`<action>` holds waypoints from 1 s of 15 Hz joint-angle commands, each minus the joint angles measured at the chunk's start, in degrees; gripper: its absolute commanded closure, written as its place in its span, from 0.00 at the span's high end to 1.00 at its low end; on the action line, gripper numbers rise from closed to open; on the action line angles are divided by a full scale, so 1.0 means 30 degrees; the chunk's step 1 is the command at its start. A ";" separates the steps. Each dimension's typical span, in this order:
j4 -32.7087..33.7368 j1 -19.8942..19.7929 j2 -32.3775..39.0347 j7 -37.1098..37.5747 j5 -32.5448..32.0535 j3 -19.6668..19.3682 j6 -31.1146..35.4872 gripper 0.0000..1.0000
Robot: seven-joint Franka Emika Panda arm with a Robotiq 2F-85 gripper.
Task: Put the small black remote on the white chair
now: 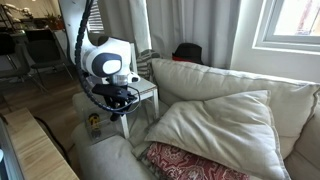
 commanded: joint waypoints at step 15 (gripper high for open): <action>0.2239 0.3523 -0.3371 0.5816 0.6248 0.2752 -0.0536 0.18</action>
